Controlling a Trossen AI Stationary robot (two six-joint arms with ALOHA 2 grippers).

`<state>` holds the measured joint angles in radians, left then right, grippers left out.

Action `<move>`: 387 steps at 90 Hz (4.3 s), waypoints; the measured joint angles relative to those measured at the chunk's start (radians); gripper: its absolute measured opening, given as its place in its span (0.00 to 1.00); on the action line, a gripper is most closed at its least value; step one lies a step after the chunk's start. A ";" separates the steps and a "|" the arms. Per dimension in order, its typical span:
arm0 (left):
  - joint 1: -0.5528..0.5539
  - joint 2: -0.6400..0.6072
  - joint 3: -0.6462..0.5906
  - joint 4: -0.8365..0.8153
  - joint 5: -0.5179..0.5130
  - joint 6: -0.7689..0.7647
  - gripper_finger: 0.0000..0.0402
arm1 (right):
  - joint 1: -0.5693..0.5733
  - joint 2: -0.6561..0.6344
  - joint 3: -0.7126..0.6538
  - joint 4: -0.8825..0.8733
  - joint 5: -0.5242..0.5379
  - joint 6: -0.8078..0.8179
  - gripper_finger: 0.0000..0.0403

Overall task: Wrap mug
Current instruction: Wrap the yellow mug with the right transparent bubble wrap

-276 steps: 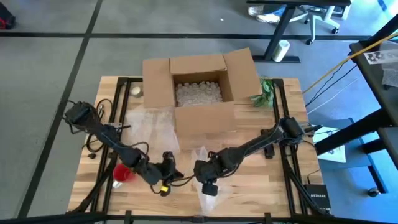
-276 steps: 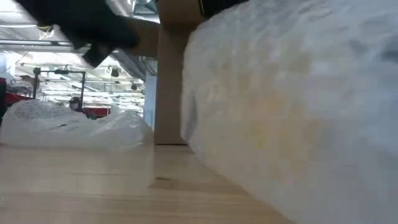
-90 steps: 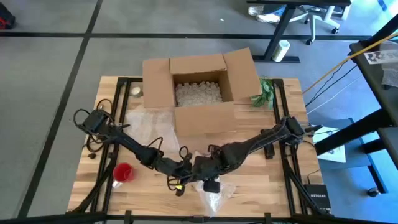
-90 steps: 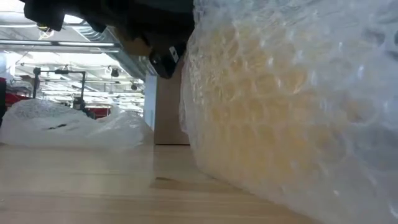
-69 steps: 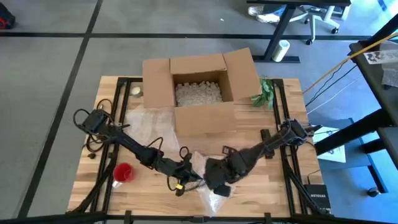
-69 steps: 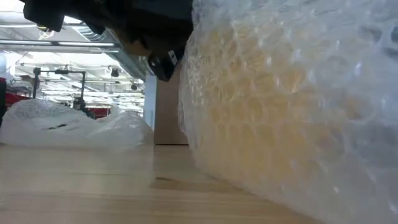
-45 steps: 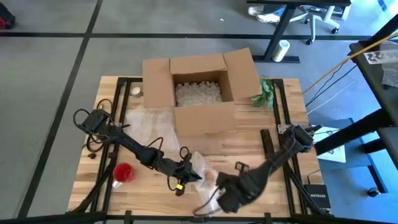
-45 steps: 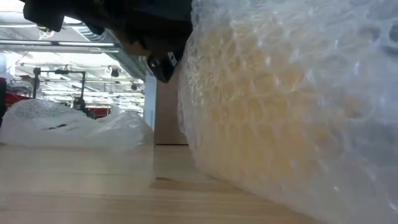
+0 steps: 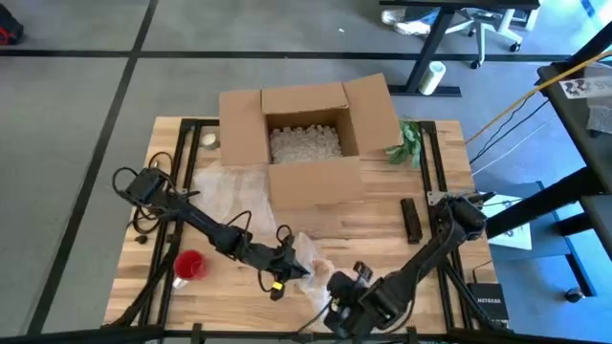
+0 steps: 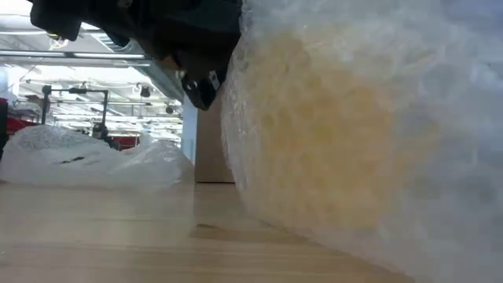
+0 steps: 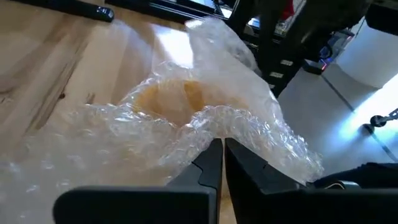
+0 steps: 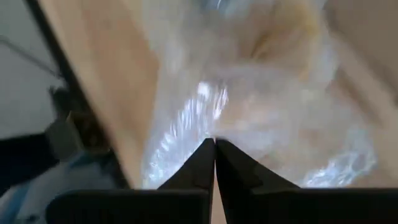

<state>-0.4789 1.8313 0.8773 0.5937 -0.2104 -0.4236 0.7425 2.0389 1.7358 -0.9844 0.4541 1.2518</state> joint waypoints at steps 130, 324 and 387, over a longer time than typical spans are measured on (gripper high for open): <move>-0.140 -0.171 -0.031 -0.474 -0.221 -0.120 0.00 | -0.287 0.006 -0.202 0.362 -0.577 -0.649 0.00; -0.080 -0.155 -0.096 -0.068 -0.219 0.132 0.00 | -0.285 0.018 -0.129 0.275 -0.534 -0.830 0.00; -0.054 -0.140 -0.096 0.004 -0.068 0.103 0.00 | -0.285 0.045 -0.128 0.330 -0.533 -0.838 0.00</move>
<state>-0.5327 1.6915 0.7815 0.5975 -0.2786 -0.3207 0.4572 2.0842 1.6077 -0.6541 -0.0793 0.4137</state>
